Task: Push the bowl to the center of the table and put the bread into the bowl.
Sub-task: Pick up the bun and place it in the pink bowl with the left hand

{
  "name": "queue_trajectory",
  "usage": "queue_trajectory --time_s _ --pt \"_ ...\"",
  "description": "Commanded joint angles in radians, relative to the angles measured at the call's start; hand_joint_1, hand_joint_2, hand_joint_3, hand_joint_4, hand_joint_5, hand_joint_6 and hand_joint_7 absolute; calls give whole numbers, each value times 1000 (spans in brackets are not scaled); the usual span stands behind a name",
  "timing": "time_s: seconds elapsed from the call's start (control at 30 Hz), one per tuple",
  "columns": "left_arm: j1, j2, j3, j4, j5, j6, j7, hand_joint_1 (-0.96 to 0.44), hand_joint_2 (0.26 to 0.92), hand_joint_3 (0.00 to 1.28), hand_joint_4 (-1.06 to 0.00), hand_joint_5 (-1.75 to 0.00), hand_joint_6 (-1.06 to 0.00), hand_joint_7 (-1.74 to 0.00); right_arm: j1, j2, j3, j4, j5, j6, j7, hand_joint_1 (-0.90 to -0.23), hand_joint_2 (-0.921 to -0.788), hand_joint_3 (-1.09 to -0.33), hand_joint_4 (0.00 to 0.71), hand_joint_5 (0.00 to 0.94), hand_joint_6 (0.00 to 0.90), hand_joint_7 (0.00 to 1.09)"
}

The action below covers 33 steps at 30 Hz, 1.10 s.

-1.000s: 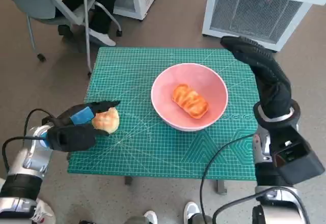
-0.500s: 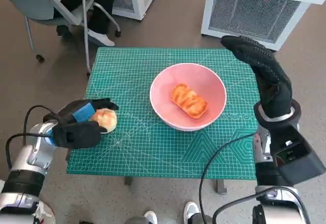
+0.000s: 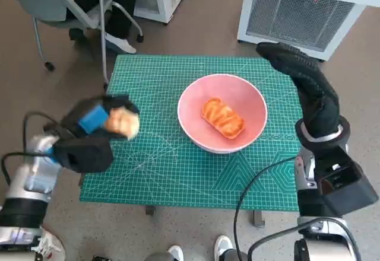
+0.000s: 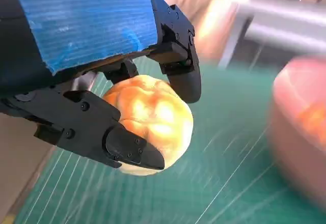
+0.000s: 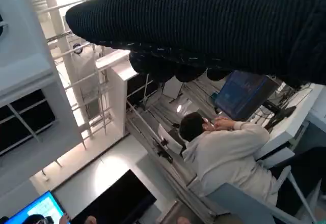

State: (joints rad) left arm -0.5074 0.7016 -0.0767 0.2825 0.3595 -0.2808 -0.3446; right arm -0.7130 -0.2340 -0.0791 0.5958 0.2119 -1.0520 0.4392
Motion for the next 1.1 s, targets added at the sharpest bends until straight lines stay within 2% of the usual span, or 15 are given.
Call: queue_trajectory --time_s 0.03,0.2,0.23,0.43,0.67,0.83,0.93,1.1 --pt "-54 -28 27 -119 -25 29 12 2 921 78 -701 -1154 -591 -1198 1 -4 -4 15 -3 5 1 -563 -921 -760 279 0 217 199" --pt "-98 -80 18 -165 -15 31 48 2 921 66 -708 -1146 -610 -1179 -3 -3 -5 21 -2 6 2 -564 -921 -759 279 1 215 203" --pt "-112 -97 10 -170 -8 26 60 1 921 87 -680 -1171 -590 -1206 -4 -3 -4 22 -2 5 2 -565 -921 -758 280 1 215 205" --pt "-206 -199 -72 -154 32 -19 95 1 920 56 -709 -1137 -631 -1167 -7 0 -4 25 -5 2 2 -568 -921 -757 280 1 211 210" --pt "-288 -284 -159 -41 34 -82 61 1 920 51 -705 -1120 -645 -1172 -9 2 -4 24 -11 0 -3 -570 -921 -756 280 1 206 216" --pt "-331 -333 -213 77 39 -119 39 1 921 72 -693 -1136 -608 -1208 -3 0 -7 14 -17 1 -8 -569 -921 -756 280 1 204 220" --pt "-358 -359 -241 150 35 -117 5 1 920 97 -656 -1170 -588 -1234 1 -4 -8 5 -17 1 -11 -569 -921 -756 280 1 203 222" --pt "-397 -384 -278 243 34 -79 -83 1 921 196 -518 -1310 -502 -1323 10 -10 -12 -11 -17 4 -16 -575 -921 -755 280 0 200 226"
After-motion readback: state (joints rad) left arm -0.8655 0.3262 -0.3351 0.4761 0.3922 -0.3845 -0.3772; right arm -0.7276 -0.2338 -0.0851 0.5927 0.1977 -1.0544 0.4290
